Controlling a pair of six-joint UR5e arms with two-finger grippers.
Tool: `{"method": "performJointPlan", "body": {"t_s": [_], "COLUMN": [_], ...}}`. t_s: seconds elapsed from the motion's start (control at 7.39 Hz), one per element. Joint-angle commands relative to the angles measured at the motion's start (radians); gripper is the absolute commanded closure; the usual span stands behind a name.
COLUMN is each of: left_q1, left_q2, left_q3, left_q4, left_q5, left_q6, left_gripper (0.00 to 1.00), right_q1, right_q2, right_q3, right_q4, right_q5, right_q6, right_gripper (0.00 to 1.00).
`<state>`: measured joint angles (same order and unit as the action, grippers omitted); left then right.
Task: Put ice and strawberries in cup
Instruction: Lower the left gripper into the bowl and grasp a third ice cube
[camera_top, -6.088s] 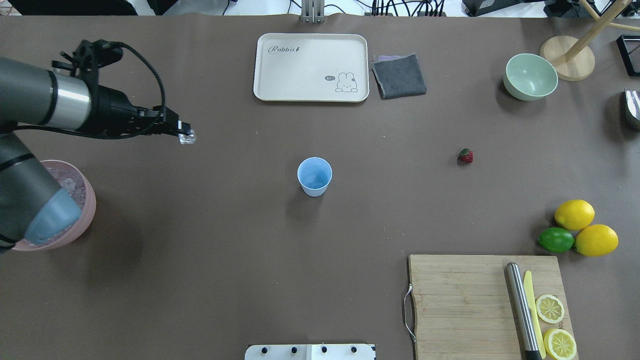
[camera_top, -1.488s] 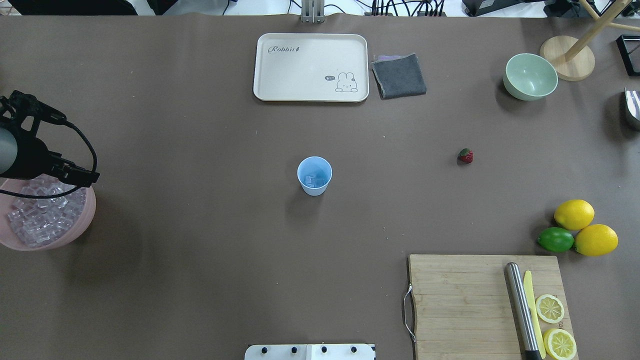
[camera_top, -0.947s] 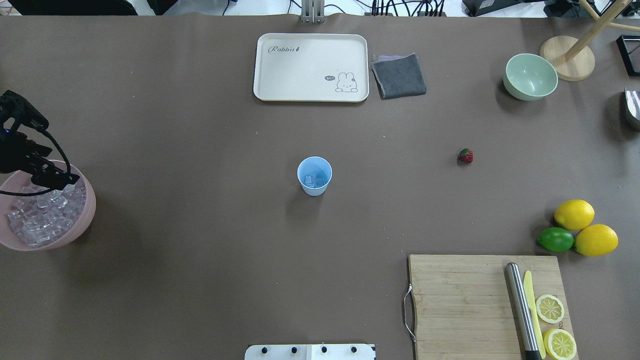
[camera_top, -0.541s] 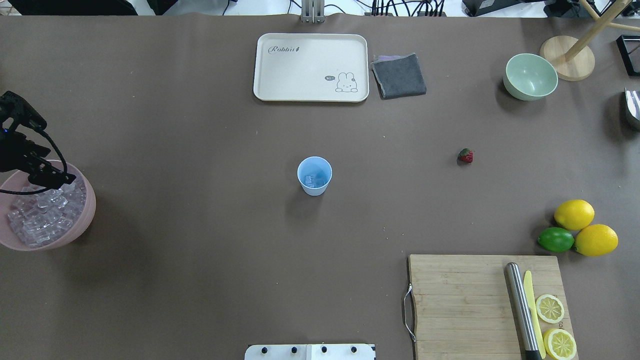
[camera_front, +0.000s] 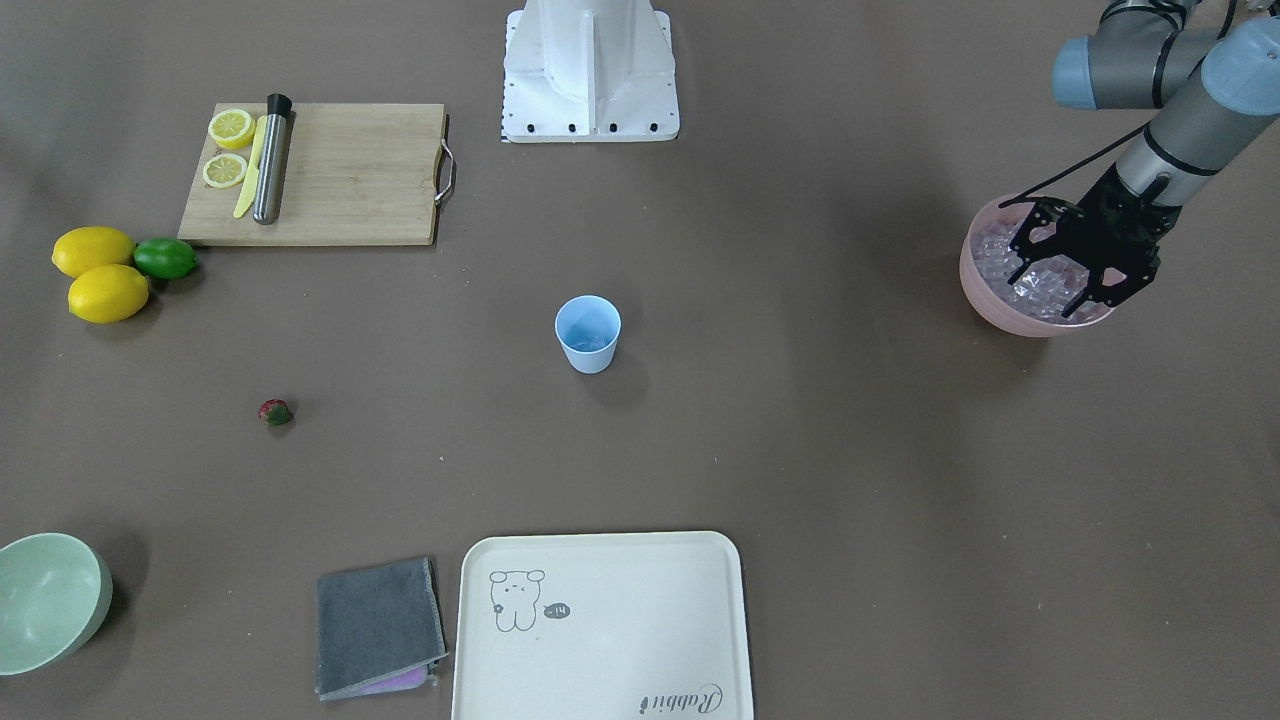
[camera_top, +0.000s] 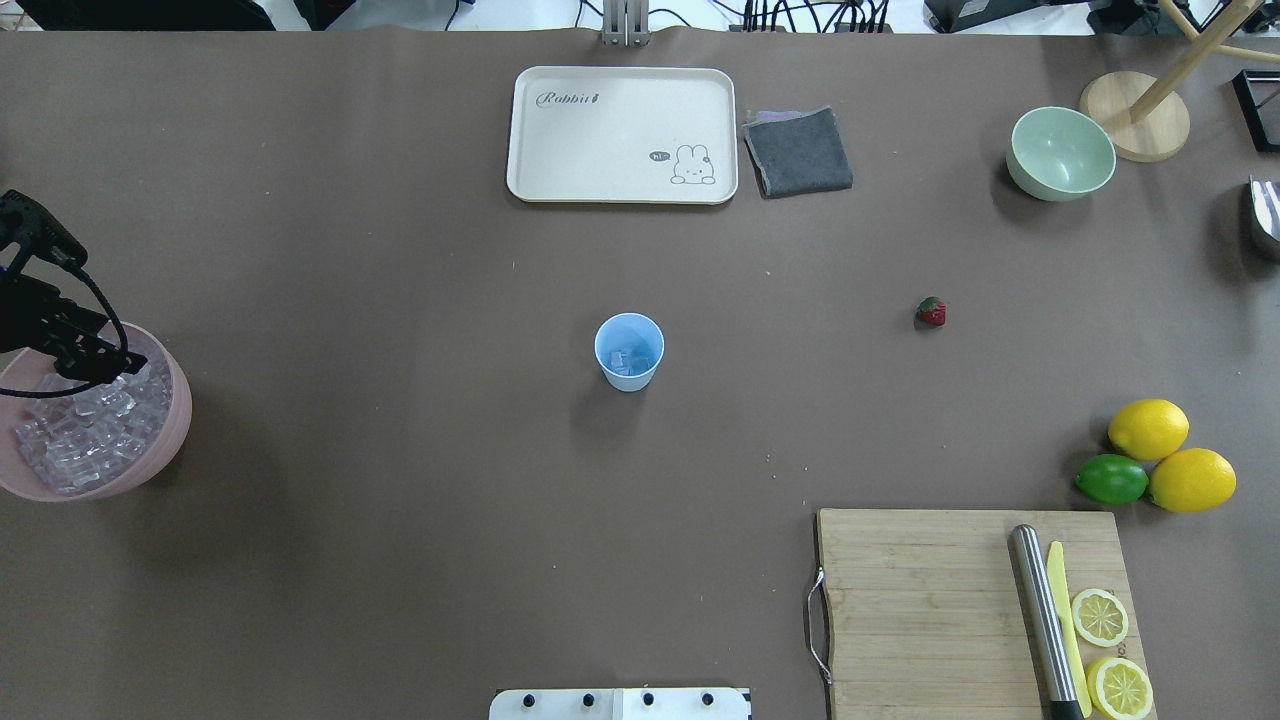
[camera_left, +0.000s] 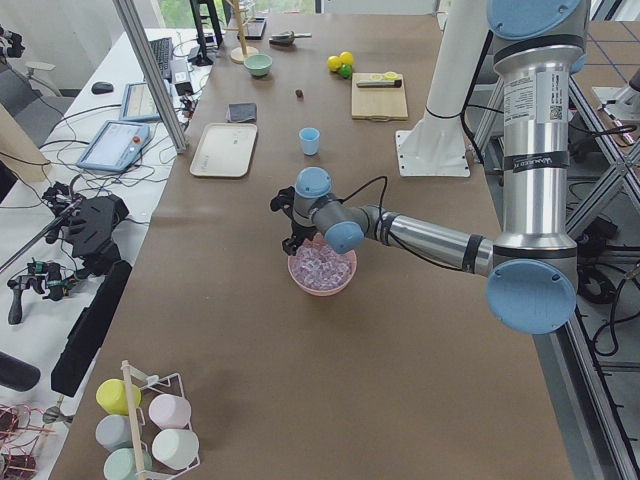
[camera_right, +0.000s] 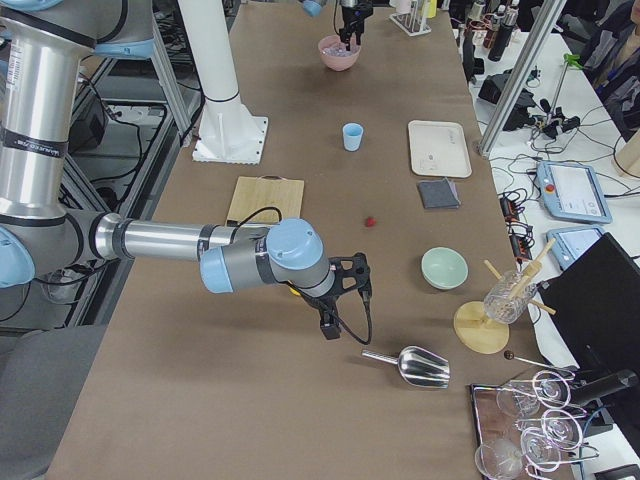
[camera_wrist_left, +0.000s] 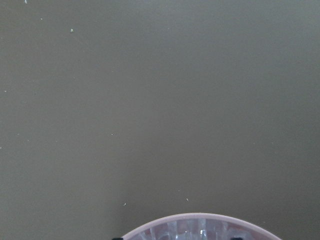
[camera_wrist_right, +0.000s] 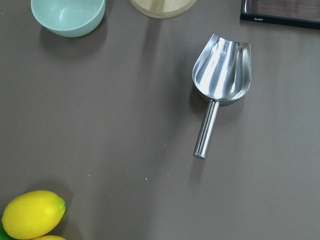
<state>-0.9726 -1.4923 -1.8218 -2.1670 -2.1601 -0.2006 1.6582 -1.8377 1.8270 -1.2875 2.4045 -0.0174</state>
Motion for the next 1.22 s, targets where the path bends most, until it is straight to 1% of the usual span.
{"method": "performJointPlan", "body": {"t_s": [0.0,0.27,0.41,0.68,1.08], "left_q1": [0.005,0.008,0.009,0.009,0.026], "left_q2": [0.006,0.006,0.006,0.004,0.006], "left_q3": [-0.001,-0.001,0.009,0.045,0.045], "left_q4": [-0.001,-0.001,-0.028,-0.066,-0.073], "left_q5": [-0.006,-0.006,-0.004,-0.004,-0.004], "left_q6": [-0.055,-0.120,-0.135,-0.138,-0.143], "left_gripper": [0.25,0.25,0.25,0.26,0.26], "right_q1": [0.000,0.000,0.000,0.000,-0.002], "right_q2": [0.002,0.002,0.003,0.003,0.003], "right_q3": [0.000,0.000,0.000,0.000,0.000], "right_q4": [-0.001,-0.001,-0.001,-0.001,-0.001], "right_q5": [-0.001,-0.001,-0.001,-0.001,-0.002], "right_q6": [0.001,0.001,0.002,0.002,0.002], "right_gripper": [0.00,0.00,0.00,0.00,0.00]}}
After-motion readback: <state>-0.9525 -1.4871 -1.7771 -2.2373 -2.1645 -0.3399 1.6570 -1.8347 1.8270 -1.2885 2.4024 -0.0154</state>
